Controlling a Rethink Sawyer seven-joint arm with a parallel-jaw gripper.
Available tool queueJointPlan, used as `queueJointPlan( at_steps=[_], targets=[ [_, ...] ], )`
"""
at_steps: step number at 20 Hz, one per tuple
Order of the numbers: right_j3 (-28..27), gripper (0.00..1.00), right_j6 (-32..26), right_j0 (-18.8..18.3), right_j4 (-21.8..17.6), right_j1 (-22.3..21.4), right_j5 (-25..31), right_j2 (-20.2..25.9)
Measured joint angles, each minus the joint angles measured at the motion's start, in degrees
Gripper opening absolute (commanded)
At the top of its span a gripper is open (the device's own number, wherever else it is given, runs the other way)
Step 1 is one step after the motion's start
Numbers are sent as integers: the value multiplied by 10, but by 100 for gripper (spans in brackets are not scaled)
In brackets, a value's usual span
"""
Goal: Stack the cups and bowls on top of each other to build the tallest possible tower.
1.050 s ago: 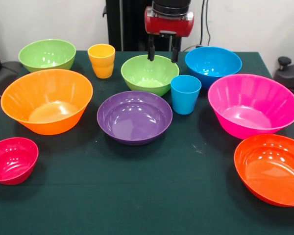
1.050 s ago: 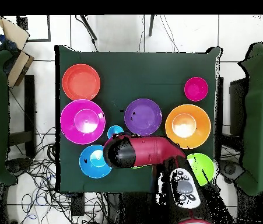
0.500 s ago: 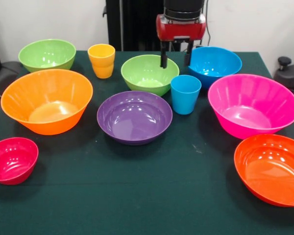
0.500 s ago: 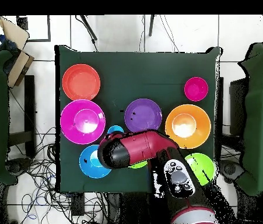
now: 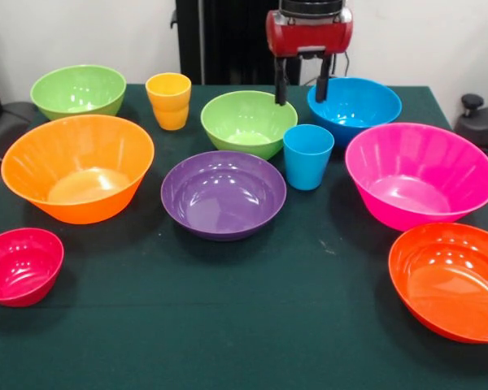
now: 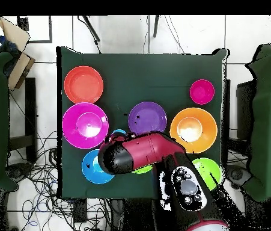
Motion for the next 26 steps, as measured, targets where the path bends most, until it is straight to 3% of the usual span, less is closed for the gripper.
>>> queueJointPlan(
  at_steps=[8,26],
  targets=[
    [33,100,0,-39,0,-17,0,24],
    [49,100,0,-32,-19,-5,0,8]
  ],
)
